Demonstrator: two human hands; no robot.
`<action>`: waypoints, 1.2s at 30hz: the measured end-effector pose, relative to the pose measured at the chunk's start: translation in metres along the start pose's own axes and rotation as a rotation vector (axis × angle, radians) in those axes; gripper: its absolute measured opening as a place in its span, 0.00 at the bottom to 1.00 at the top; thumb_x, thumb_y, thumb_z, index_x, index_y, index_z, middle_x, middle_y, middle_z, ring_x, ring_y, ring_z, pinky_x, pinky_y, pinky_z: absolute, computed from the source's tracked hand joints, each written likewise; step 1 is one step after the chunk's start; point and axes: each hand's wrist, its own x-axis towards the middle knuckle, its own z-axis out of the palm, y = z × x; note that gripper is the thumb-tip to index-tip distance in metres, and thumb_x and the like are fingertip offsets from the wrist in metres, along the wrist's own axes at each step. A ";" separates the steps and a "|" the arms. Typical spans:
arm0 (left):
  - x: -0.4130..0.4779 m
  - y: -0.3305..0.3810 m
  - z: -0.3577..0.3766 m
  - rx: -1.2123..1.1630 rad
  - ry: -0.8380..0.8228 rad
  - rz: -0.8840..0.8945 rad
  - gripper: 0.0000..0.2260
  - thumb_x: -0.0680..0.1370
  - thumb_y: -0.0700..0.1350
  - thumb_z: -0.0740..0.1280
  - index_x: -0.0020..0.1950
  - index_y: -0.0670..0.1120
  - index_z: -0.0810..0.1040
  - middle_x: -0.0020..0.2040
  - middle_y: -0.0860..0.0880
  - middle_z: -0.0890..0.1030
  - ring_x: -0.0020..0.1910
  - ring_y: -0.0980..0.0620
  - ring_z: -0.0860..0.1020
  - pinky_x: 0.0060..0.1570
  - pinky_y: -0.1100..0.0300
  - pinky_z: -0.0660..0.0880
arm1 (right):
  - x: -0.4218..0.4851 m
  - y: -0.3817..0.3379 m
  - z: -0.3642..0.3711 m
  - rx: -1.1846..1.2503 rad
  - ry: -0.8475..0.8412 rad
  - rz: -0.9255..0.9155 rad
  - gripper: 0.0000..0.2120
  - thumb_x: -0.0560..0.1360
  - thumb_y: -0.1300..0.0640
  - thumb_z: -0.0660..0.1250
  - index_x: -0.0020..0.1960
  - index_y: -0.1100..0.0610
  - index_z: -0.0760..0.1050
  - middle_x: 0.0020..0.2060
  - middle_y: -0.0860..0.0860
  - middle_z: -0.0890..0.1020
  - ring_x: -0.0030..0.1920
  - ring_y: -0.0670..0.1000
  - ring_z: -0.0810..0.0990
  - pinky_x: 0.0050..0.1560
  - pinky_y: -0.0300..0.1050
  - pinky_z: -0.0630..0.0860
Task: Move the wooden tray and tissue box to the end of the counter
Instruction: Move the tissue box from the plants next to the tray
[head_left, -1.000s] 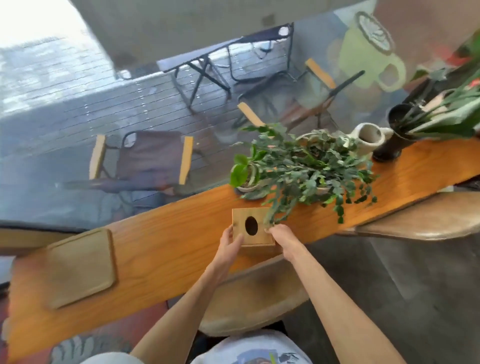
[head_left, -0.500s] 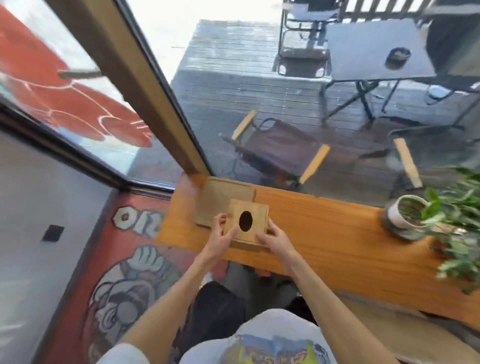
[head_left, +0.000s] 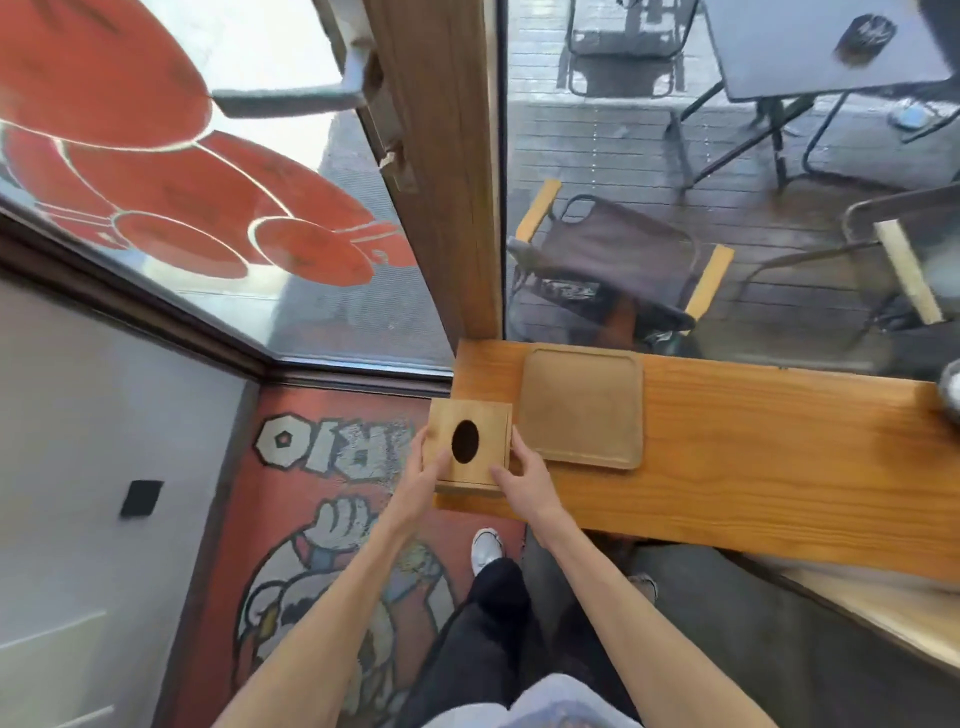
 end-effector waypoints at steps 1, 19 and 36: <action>0.003 -0.006 -0.005 -0.002 -0.013 -0.009 0.29 0.79 0.58 0.62 0.77 0.58 0.53 0.74 0.52 0.63 0.70 0.51 0.66 0.71 0.48 0.64 | 0.002 0.002 0.005 -0.013 0.000 0.005 0.34 0.79 0.63 0.66 0.81 0.53 0.56 0.75 0.51 0.69 0.75 0.51 0.66 0.76 0.48 0.63; 0.002 -0.041 -0.005 -0.077 -0.123 -0.034 0.21 0.81 0.55 0.61 0.68 0.56 0.54 0.65 0.48 0.70 0.56 0.60 0.74 0.46 0.64 0.71 | -0.002 0.046 0.028 0.080 0.072 0.165 0.32 0.81 0.58 0.63 0.80 0.43 0.54 0.77 0.46 0.66 0.74 0.51 0.67 0.72 0.53 0.66; 0.016 -0.039 -0.002 -0.011 -0.094 -0.017 0.26 0.83 0.53 0.54 0.79 0.49 0.51 0.77 0.47 0.62 0.66 0.55 0.65 0.64 0.58 0.63 | 0.007 0.051 0.026 1.273 0.179 0.709 0.23 0.81 0.57 0.63 0.73 0.66 0.65 0.65 0.68 0.75 0.70 0.65 0.72 0.72 0.62 0.67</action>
